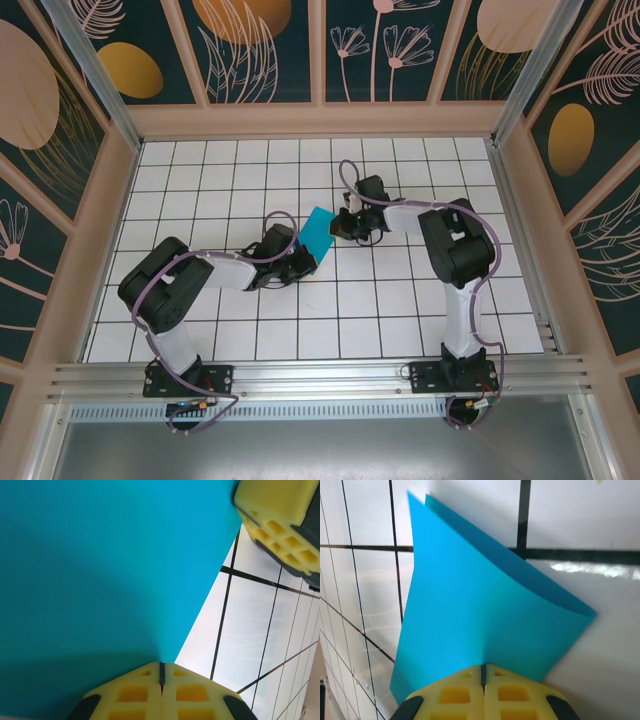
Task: Fold a paper plane with a square sheet of paper (pick it up from the middle)
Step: First fold in half a square sheet of paper at the center of the table.
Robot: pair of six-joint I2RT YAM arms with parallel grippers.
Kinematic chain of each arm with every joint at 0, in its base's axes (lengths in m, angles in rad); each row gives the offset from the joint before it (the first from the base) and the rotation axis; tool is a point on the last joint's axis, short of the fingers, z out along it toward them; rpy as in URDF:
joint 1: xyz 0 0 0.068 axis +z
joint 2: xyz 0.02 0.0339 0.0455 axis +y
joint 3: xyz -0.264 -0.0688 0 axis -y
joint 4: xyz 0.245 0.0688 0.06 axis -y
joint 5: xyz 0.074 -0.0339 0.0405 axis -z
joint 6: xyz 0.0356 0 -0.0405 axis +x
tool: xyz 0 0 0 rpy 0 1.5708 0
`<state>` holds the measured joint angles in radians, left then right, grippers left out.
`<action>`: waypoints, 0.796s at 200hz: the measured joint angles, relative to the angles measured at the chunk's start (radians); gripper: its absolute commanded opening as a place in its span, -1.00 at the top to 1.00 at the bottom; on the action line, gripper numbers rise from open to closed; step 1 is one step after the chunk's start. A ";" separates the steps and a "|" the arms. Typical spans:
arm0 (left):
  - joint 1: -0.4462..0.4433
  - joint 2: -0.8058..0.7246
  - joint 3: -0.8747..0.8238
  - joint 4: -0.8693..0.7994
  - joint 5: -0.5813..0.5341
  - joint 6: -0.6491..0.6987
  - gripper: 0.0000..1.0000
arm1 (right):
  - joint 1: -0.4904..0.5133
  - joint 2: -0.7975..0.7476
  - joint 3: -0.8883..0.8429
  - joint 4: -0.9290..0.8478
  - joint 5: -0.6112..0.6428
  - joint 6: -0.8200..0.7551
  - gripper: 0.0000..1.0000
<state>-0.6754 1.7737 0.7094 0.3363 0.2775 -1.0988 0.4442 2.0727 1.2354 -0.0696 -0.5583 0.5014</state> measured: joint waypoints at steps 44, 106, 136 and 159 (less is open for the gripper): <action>0.000 0.000 0.000 0.000 -0.001 0.000 1.00 | -0.037 0.031 0.069 -0.011 0.068 -0.007 1.00; 0.000 -0.009 0.001 -0.024 0.002 0.001 1.00 | -0.082 0.042 0.106 -0.010 0.158 -0.018 1.00; 0.000 -0.021 0.014 -0.071 0.002 0.015 1.00 | -0.080 -0.027 0.042 0.010 0.160 -0.017 1.00; 0.000 -0.029 0.047 -0.133 -0.005 0.040 0.98 | -0.068 -0.119 -0.035 0.031 0.143 -0.009 1.00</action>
<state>-0.6754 1.7451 0.7567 0.2031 0.2726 -1.0584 0.3767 1.9541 1.1999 -0.0391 -0.4149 0.4923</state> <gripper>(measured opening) 0.069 0.051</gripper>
